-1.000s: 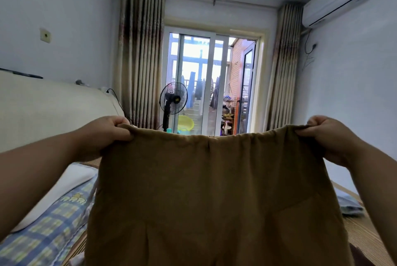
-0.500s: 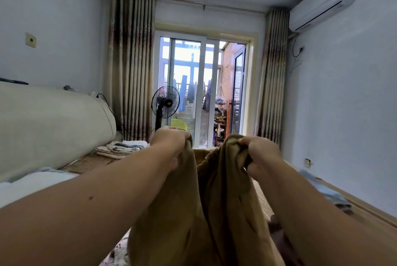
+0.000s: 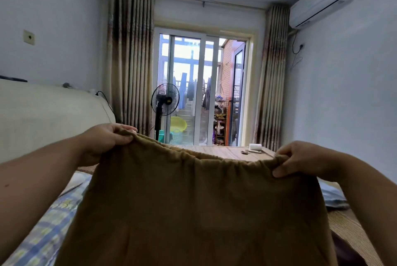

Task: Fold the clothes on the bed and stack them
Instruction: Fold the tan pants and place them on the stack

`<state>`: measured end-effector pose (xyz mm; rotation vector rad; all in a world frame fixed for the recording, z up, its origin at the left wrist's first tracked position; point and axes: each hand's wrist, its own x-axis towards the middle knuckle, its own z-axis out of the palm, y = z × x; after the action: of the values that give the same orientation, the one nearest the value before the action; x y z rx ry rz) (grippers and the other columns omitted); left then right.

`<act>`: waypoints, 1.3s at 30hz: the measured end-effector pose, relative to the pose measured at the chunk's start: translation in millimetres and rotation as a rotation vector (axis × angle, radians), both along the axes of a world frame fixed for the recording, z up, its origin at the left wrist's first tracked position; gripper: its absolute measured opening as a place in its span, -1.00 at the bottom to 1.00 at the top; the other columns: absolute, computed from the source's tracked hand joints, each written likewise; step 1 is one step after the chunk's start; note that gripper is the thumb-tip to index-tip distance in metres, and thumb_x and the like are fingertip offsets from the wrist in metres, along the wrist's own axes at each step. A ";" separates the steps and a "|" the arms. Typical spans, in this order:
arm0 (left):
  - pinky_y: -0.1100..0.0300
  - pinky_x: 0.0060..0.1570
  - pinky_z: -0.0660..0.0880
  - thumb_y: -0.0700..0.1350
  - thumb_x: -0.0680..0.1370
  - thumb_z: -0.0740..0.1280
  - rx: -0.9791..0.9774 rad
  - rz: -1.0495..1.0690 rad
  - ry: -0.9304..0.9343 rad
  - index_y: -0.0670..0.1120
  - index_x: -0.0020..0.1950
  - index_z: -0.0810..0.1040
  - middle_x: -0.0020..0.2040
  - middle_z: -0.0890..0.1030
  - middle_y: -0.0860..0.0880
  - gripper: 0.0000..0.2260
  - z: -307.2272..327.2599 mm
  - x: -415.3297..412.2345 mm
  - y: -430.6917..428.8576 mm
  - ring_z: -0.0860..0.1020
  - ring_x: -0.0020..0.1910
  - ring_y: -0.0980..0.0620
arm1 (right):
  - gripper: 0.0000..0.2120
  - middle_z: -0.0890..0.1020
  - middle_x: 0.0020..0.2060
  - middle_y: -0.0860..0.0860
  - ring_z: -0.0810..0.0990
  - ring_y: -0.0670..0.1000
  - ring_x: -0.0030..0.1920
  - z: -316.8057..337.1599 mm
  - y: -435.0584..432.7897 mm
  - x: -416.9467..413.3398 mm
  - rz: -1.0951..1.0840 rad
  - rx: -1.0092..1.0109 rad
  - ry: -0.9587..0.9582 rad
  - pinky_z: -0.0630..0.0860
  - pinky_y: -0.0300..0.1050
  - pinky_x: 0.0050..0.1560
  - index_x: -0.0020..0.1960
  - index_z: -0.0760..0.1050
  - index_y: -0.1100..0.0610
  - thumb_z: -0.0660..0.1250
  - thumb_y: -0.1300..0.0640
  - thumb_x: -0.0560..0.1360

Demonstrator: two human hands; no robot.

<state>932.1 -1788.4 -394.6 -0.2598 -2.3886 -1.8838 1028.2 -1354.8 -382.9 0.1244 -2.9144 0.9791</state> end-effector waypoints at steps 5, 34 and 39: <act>-0.07 -0.03 0.57 -0.16 0.45 0.35 0.039 -0.111 -0.226 -0.14 0.15 0.59 0.03 0.65 -0.27 -0.72 -8.4 -2.4 -14.7 0.64 -0.03 -0.24 | -0.77 0.67 -0.20 0.14 0.68 0.08 -0.24 -14.1 -3.8 -6.1 0.023 -0.750 0.096 0.58 -0.14 -0.32 0.03 0.56 0.21 0.41 0.20 0.38; 0.05 -0.17 0.59 -0.23 0.48 0.40 0.529 -0.283 -0.021 -0.23 0.15 0.53 -0.05 0.65 -0.26 -0.74 -45.9 47.1 167.8 0.68 -0.12 -0.16 | -0.61 0.57 0.01 -0.03 0.57 0.02 0.05 -52.2 -133.8 -24.5 -0.167 -0.647 0.418 0.56 0.03 0.10 0.21 0.45 0.01 0.47 0.11 0.43; 0.20 -0.28 0.55 0.21 0.51 0.18 0.525 -0.609 -0.109 -0.18 0.11 0.61 -0.14 0.63 -0.12 -0.49 -31.9 65.4 162.7 0.63 -0.20 0.02 | -0.67 0.63 -0.02 -0.04 0.63 -0.05 -0.01 -56.0 -139.1 -20.8 0.088 -0.569 0.357 0.56 -0.14 -0.02 0.17 0.43 -0.07 0.43 -0.01 0.45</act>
<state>997.5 -1625.6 -426.5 -0.9334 -1.8888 -2.7525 1007.4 -1494.0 -438.9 0.3522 -2.2341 1.5662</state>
